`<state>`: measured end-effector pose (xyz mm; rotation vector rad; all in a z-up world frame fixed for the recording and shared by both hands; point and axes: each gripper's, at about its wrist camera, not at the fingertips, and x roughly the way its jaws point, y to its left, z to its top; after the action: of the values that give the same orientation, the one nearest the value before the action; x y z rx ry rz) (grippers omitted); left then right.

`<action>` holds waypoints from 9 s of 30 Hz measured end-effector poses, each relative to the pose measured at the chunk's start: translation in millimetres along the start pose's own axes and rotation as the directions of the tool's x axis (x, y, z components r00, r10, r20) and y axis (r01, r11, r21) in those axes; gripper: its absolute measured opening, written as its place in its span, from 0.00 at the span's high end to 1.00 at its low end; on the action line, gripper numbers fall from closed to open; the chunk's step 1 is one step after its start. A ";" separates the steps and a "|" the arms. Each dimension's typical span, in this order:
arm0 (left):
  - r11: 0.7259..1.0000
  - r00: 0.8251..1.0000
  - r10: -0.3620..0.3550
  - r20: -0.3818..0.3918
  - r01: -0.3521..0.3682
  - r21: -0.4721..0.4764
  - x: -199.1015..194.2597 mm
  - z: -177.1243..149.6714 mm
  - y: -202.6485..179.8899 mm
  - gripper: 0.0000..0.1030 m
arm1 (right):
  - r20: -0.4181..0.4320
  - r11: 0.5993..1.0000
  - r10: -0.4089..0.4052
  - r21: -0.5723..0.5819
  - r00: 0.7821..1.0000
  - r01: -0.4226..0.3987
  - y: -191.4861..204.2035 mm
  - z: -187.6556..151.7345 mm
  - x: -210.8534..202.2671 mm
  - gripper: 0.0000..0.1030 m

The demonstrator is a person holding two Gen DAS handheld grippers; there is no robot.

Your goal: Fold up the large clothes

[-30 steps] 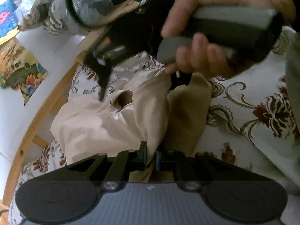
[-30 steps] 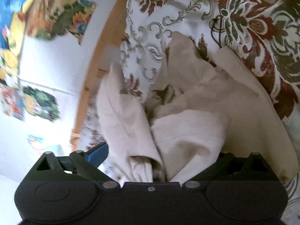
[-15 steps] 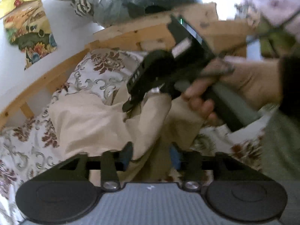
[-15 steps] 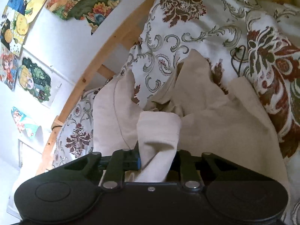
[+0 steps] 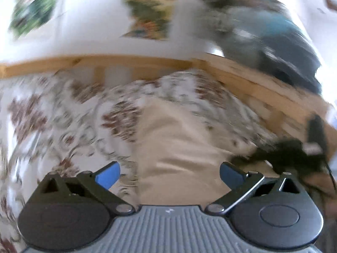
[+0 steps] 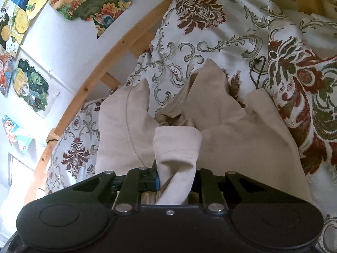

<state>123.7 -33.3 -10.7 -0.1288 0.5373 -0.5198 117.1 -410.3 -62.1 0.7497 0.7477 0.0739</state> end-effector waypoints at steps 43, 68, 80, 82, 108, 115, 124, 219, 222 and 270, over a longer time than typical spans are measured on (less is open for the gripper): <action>0.973 0.974 -0.170 -0.151 0.141 -0.182 85.1 -47.3 32.9 0.16 | 0.002 0.995 0.100 0.026 0.995 -0.100 9.9 27.7 40.6 0.51; 0.961 0.950 -0.240 -0.201 0.202 -0.190 76.1 -34.9 15.9 0.14 | 0.309 0.835 -0.308 -0.365 0.900 0.412 24.7 13.1 2.7 0.74; 0.969 0.952 -0.228 -0.204 0.200 -0.149 76.8 -41.8 12.4 0.12 | 0.201 0.978 -0.041 -0.191 0.979 0.081 18.7 33.4 0.1 0.31; 0.968 0.952 -0.231 -0.201 0.205 -0.143 76.2 -42.3 12.6 0.12 | 0.126 0.963 -0.086 -0.244 0.988 0.115 25.8 27.2 16.2 0.67; 0.966 0.944 -0.163 -0.286 0.095 -0.240 87.9 -40.2 26.7 0.15 | 0.353 0.712 -0.272 -0.552 0.895 0.434 59.7 -28.3 -18.2 0.71; 0.971 0.946 -0.147 -0.290 0.081 -0.226 86.9 -41.1 23.3 0.14 | 0.374 0.684 -0.048 -0.663 0.926 0.303 89.7 -3.4 31.1 0.71; 0.980 0.945 -0.128 -0.301 0.073 -0.187 88.5 -40.3 19.0 0.13 | 0.252 0.577 -0.148 -0.763 0.956 0.291 94.6 -1.6 112.6 0.84; 0.806 0.915 -0.319 -0.247 0.125 -0.579 127.6 -49.1 106.9 0.03 | 0.108 0.948 -0.120 -0.284 0.987 0.146 4.8 39.4 55.8 0.01; 0.827 0.916 -0.310 -0.253 0.128 -0.548 132.0 -49.2 100.5 0.03 | 0.089 0.965 -0.026 -0.259 0.996 0.048 6.0 40.3 51.4 0.03; 0.877 0.888 -0.328 -0.322 0.159 -0.453 140.2 -44.0 57.5 0.37 | 0.077 0.857 -0.260 -0.442 0.962 0.267 16.4 27.3 82.6 0.79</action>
<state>228.9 -53.7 -126.5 -0.5177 1.0340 -0.6836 199.2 -388.2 -86.9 0.2001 0.7770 -0.0092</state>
